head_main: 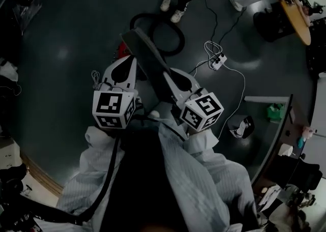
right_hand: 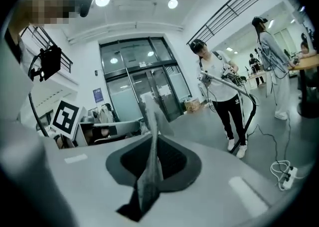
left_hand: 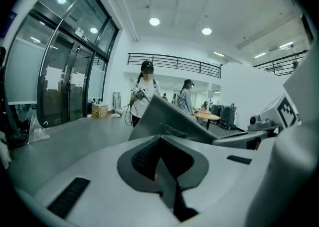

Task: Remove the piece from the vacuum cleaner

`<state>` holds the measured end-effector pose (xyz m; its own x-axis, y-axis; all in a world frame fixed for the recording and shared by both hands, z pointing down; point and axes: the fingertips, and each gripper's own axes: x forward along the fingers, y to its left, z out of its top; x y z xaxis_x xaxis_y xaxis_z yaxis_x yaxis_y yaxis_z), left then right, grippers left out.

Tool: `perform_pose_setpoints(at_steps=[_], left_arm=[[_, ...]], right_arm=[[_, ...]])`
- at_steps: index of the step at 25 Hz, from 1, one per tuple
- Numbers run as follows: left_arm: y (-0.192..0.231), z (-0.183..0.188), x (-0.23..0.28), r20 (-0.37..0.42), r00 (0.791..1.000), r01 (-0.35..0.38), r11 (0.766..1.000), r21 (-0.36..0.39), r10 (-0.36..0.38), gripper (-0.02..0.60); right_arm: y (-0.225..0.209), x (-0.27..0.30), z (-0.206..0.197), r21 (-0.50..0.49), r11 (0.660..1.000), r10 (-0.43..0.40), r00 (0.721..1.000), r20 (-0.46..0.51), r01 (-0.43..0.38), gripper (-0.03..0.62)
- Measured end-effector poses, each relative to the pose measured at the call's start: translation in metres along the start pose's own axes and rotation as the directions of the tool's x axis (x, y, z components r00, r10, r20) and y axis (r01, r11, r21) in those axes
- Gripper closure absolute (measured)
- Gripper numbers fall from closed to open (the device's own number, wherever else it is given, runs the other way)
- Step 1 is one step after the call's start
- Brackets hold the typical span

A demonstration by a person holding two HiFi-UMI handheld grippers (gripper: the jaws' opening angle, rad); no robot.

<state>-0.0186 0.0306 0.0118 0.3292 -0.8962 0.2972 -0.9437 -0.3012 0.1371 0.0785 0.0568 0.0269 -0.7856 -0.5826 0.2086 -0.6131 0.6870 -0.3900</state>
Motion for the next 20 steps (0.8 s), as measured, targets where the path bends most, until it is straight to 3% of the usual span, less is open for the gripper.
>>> perform_pose_setpoints(at_steps=[6,20], left_arm=[[-0.007,0.016,0.002,0.028,1.000,0.008,1.000,0.028,-0.009,0.577],[0.015,0.030,0.001,0.055,0.998,-0.038,0.998,0.059,0.034,0.577]], right_arm=[[0.009,0.004,0.027,-0.044,0.999,0.013,0.999,0.046,-0.011,0.565],[0.024,0.034,0.035,-0.031,0.992,0.125,0.991,0.045,-0.124,0.566]])
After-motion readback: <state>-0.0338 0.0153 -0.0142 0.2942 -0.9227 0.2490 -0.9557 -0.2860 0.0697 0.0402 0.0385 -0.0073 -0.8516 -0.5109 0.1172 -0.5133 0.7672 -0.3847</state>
